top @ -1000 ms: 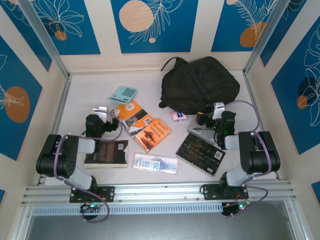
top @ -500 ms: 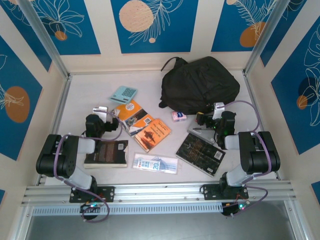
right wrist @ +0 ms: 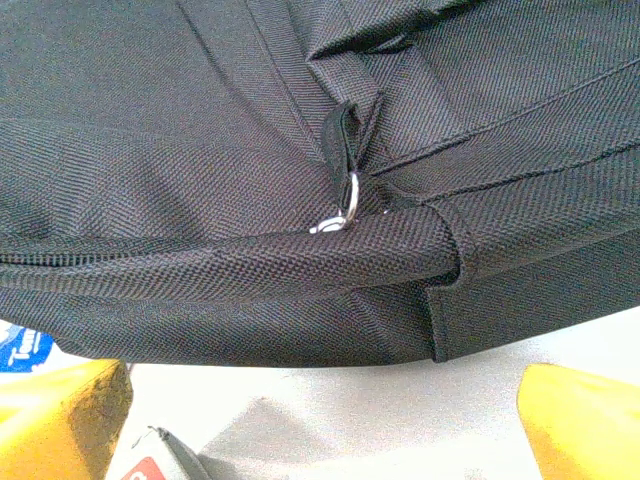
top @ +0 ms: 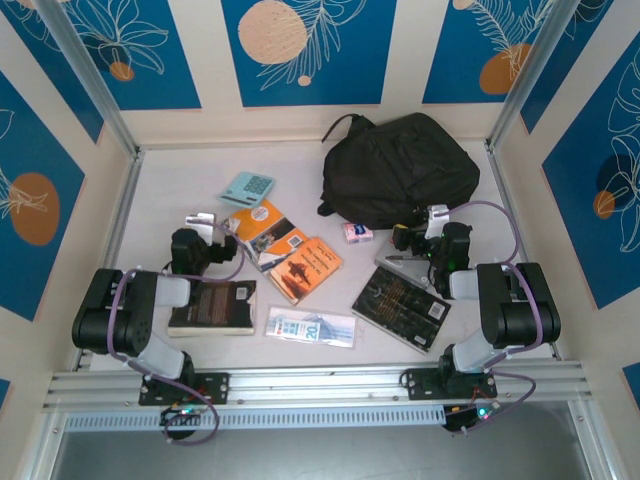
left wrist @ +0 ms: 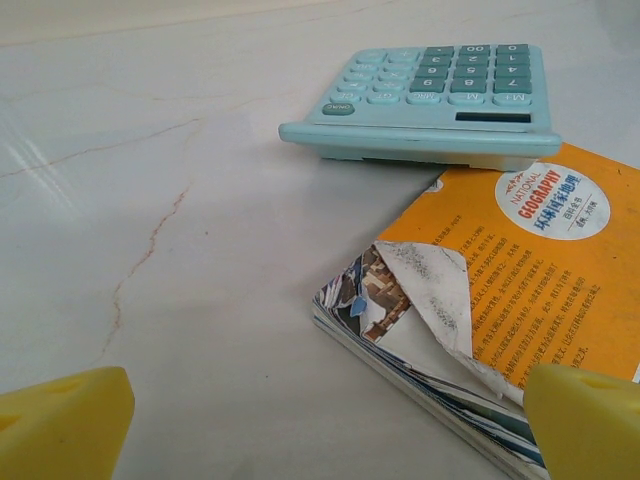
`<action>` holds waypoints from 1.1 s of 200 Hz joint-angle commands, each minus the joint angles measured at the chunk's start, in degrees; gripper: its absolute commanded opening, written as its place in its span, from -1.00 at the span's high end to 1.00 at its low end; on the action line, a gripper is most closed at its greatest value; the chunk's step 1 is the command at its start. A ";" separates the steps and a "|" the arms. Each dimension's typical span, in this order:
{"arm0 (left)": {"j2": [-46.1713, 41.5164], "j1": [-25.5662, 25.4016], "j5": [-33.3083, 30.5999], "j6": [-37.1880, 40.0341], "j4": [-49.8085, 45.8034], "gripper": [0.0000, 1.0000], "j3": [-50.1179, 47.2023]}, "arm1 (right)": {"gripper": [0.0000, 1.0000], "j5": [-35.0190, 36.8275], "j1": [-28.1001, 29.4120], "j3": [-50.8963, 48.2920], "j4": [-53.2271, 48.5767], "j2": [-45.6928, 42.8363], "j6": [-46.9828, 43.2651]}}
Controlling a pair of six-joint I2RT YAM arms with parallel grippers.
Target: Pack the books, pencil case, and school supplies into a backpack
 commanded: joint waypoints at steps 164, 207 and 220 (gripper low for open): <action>-36.87 -34.40 -4.75 -14.70 -69.98 -1.00 32.16 | -0.98 12.52 33.76 21.31 -48.00 -38.65 5.93; -29.75 -32.29 -2.15 -24.92 -83.73 -0.99 39.34 | -0.98 -3.10 24.63 18.13 -53.73 -47.55 28.13; -29.28 -32.14 -0.15 -27.89 -82.54 -0.99 38.95 | -0.98 -7.38 18.44 13.48 -47.86 -51.08 35.91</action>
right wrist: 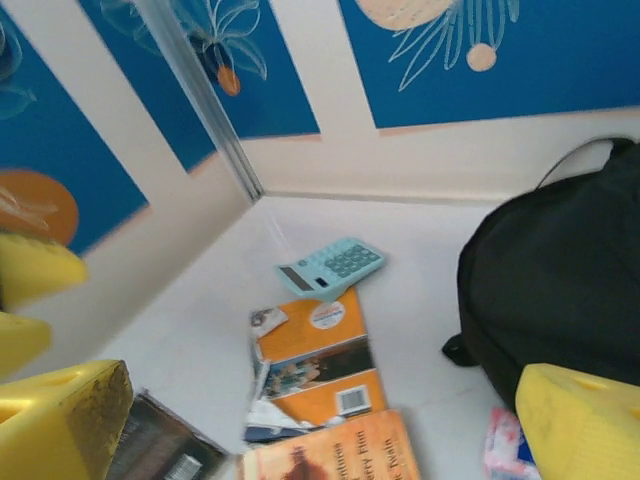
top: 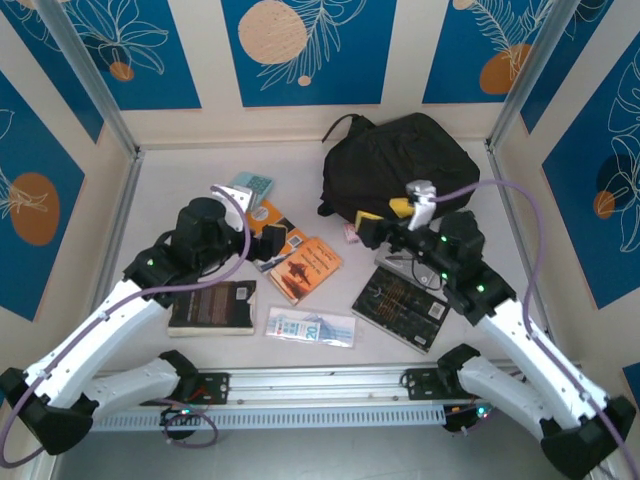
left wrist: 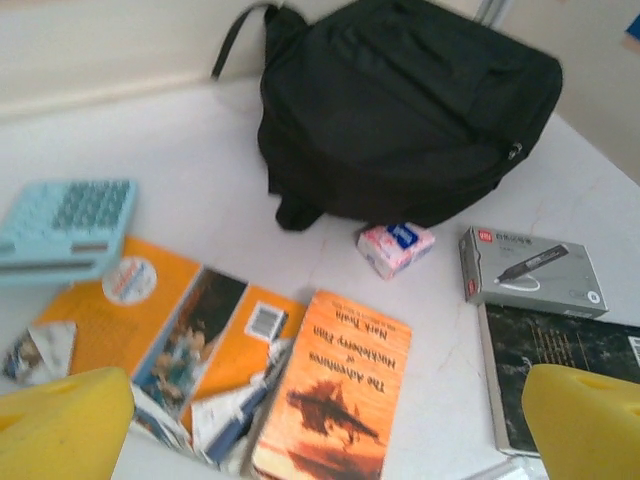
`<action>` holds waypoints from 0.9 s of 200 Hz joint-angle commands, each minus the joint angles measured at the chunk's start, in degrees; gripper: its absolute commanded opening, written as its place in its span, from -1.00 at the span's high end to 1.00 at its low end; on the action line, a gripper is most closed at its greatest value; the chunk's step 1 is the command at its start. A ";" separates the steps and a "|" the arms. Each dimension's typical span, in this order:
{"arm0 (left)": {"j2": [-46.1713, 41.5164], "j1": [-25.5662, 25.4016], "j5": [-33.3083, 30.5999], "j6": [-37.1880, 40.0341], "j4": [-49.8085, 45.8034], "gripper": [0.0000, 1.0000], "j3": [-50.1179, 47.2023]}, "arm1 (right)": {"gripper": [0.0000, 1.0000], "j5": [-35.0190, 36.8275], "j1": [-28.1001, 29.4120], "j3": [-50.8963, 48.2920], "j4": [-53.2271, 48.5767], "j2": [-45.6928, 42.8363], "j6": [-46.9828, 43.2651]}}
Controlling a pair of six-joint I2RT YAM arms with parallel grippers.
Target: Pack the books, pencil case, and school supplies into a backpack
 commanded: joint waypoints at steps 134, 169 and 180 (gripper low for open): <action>0.41 12.88 2.90 -22.65 -5.11 -1.00 -3.99 | -0.99 28.01 3.13 41.66 -39.79 54.25 -9.97; 1.01 12.71 4.19 -22.56 -5.42 -1.00 -3.53 | -0.96 29.99 4.49 53.62 -39.31 67.68 -16.66; 1.26 12.49 4.53 -22.56 -5.20 -0.99 -3.54 | -0.93 29.16 4.60 57.75 -40.24 71.89 -17.08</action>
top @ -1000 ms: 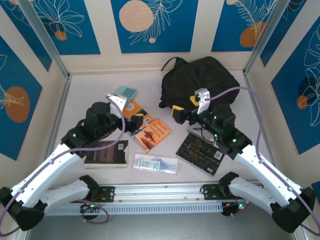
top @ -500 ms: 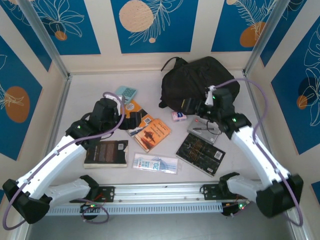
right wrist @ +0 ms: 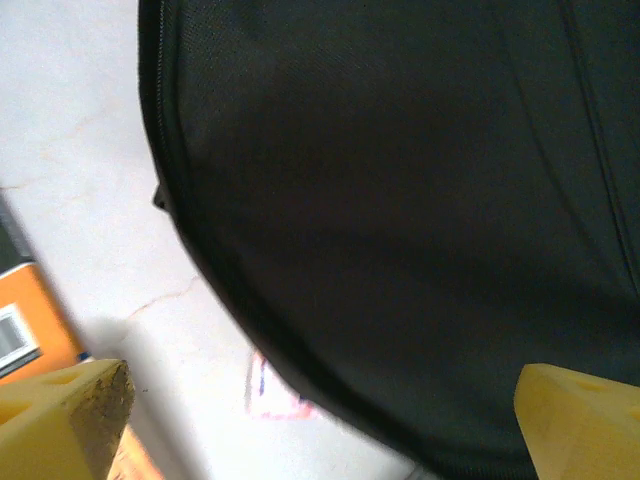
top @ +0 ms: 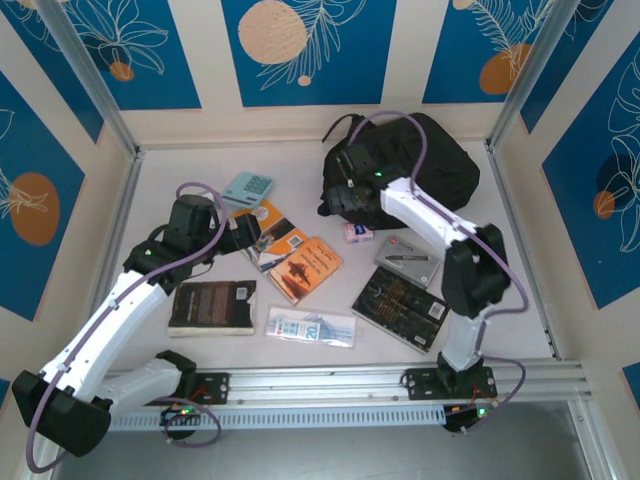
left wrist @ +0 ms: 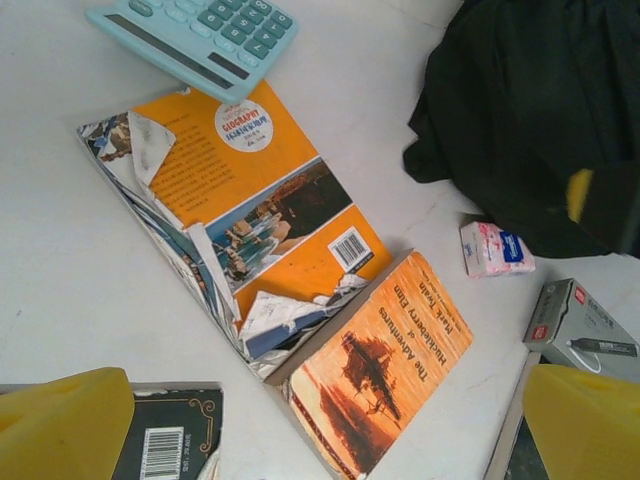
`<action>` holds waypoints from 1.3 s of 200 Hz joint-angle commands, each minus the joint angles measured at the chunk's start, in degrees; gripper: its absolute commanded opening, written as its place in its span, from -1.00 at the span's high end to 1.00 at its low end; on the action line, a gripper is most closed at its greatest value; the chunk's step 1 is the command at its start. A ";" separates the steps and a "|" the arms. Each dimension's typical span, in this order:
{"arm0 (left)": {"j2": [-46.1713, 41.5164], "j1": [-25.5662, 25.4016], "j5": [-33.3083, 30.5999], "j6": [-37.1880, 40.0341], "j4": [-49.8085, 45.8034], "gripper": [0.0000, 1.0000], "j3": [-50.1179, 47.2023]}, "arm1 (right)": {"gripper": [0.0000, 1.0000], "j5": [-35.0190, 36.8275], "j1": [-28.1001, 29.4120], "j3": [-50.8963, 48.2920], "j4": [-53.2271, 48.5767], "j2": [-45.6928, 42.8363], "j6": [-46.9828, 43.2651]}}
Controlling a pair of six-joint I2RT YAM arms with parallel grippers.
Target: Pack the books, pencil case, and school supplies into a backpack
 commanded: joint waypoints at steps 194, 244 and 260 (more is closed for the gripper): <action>-2.57 -0.55 0.12 2.66 -1.99 -0.97 1.90 | 1.00 -0.10 -2.59 14.16 -10.06 -13.58 -7.18; -6.86 -0.52 -1.45 3.70 -5.49 -0.99 2.75 | 1.00 -2.17 3.93 13.88 -13.89 -17.87 3.72; -7.78 -0.46 -2.64 3.87 -6.16 -0.99 3.36 | 1.00 -1.31 7.77 15.38 -14.36 -15.52 9.25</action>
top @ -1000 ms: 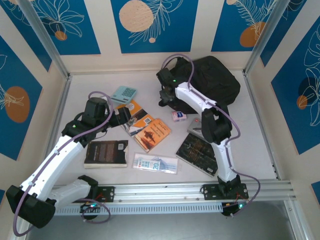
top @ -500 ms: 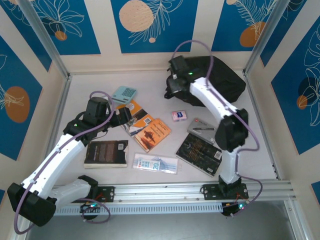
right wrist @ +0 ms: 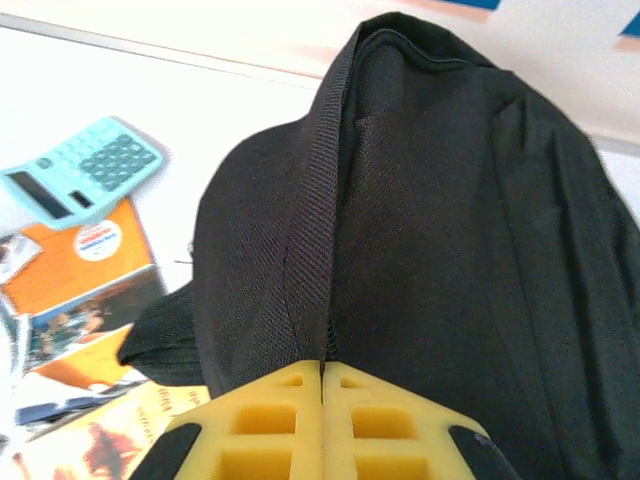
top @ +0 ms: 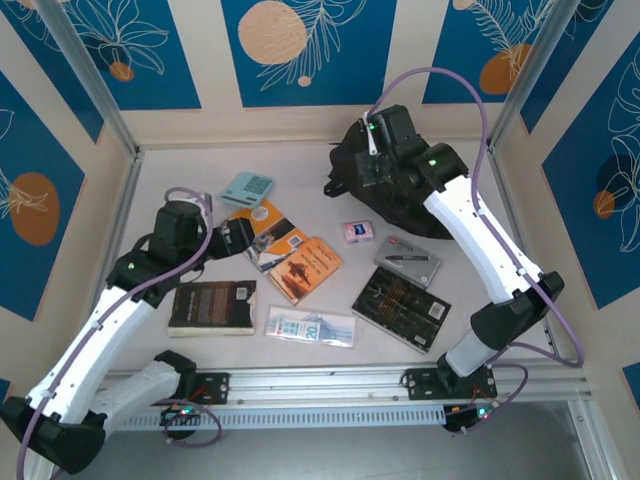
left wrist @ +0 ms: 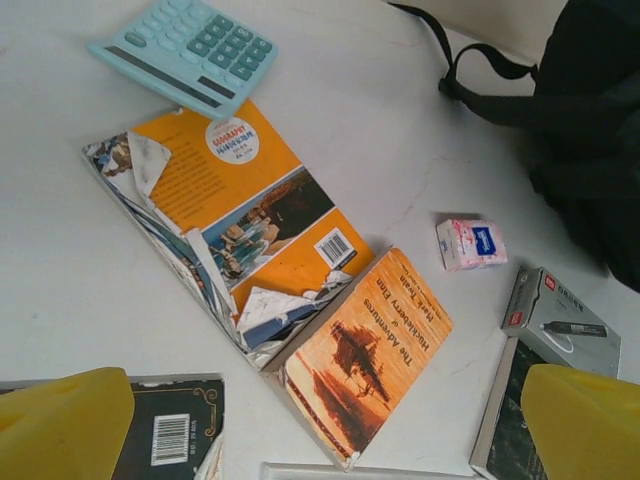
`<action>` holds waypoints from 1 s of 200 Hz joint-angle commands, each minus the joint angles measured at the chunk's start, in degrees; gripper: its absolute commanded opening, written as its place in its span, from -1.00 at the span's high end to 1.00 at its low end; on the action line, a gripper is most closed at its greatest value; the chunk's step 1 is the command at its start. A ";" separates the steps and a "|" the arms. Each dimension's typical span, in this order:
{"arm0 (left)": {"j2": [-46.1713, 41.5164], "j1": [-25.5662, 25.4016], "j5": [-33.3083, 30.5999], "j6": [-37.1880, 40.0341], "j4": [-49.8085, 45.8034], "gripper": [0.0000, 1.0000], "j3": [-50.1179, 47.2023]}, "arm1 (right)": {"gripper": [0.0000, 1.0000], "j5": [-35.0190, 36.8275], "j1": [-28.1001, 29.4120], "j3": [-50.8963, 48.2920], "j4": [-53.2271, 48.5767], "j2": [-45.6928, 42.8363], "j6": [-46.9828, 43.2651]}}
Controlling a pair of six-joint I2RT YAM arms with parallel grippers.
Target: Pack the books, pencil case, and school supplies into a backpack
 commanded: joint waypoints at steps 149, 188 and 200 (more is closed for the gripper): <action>4.42 -2.13 10.37 2.40 -1.54 -0.88 4.07 | -0.19 -3.13 7.24 -16.65 5.73 -6.83 40.57; 14.63 -14.13 7.93 3.96 -0.59 -0.86 9.28 | 0.13 -6.64 -4.07 -36.33 8.31 -20.48 51.45; 18.34 -17.49 6.38 4.24 -1.13 -0.86 12.00 | 0.12 -11.26 -8.34 -41.82 10.64 -22.93 53.19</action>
